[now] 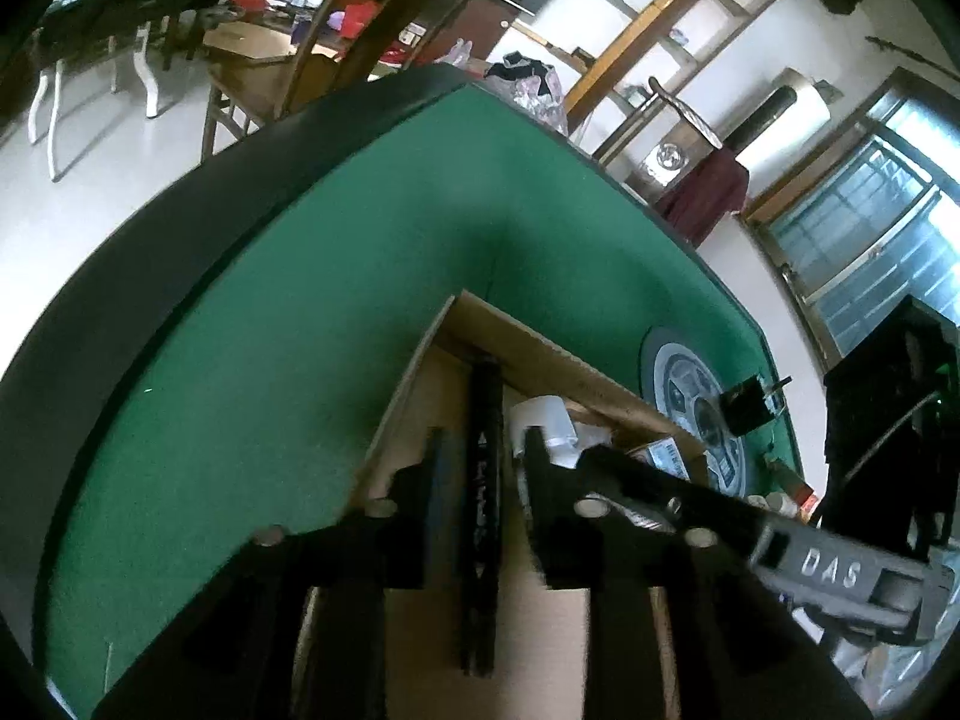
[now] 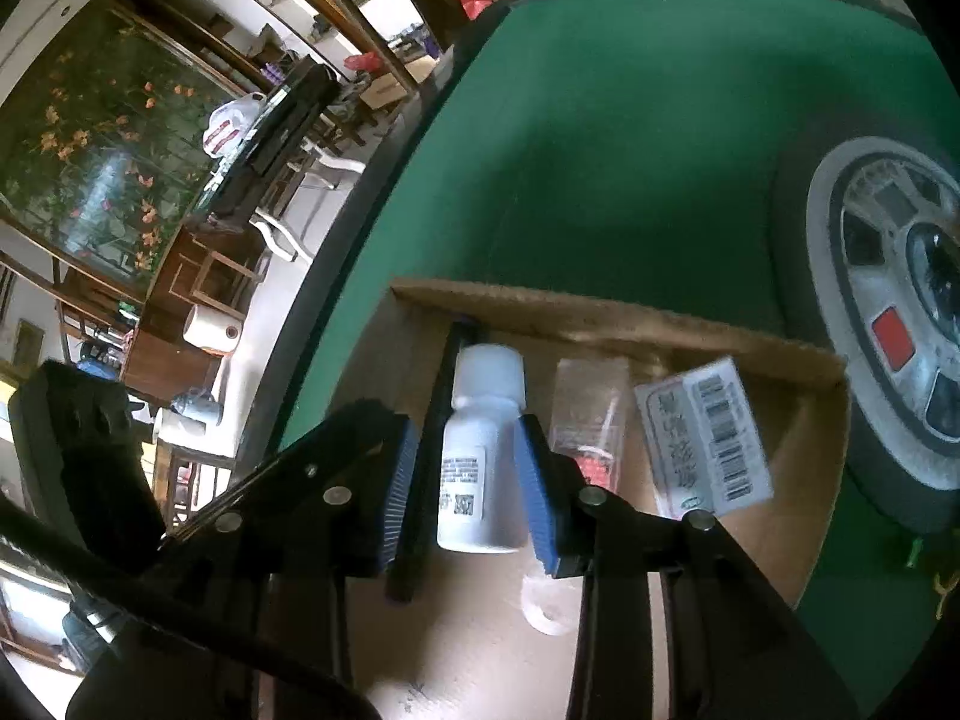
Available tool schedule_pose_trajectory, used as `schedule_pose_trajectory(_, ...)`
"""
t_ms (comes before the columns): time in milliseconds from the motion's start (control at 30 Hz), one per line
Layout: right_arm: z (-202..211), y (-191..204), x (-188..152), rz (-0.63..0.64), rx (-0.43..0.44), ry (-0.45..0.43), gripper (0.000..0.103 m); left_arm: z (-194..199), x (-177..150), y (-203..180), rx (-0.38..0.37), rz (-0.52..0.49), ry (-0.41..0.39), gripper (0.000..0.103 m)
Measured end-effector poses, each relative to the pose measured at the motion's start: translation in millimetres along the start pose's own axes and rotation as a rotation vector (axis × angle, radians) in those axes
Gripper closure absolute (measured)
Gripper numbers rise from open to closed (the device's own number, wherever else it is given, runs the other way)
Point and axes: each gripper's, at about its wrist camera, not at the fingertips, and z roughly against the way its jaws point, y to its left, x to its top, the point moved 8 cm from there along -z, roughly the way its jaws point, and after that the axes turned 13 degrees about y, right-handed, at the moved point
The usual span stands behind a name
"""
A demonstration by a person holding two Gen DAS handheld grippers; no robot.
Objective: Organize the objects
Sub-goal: 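Release the black marker in the cardboard box with left tool while right tool releases the white bottle there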
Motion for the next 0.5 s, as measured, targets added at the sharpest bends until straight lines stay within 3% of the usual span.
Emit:
schedule_pose_trajectory(100, 12.0, -0.9, -2.8, 0.015, -0.018, -0.023, 0.07, 12.4, -6.0, -1.3, 0.015, -0.001, -0.025, 0.058)
schedule_pose_trajectory(167, 21.5, -2.0, -7.6, 0.025, -0.036, -0.034, 0.068, 19.3, -11.4, -6.7, 0.015, -0.002, -0.03, 0.056)
schedule_pose_trajectory(267, 38.7, -8.4, -17.9, 0.042, -0.084, -0.057, 0.056, 31.5, -22.9, -24.7, 0.039, -0.034, -0.048, 0.05)
schedule_pose_trajectory(400, 69.0, -25.6, -40.6, 0.047, -0.121, -0.09, 0.051, 46.5, -40.9, -52.8, 0.082, -0.099, -0.083, 0.05)
schedule_pose_trajectory(500, 91.5, -37.5, -54.5, 0.052, -0.171, -0.128, 0.044, 52.1, -57.5, -76.8, 0.063, -0.133, -0.088, 0.05)
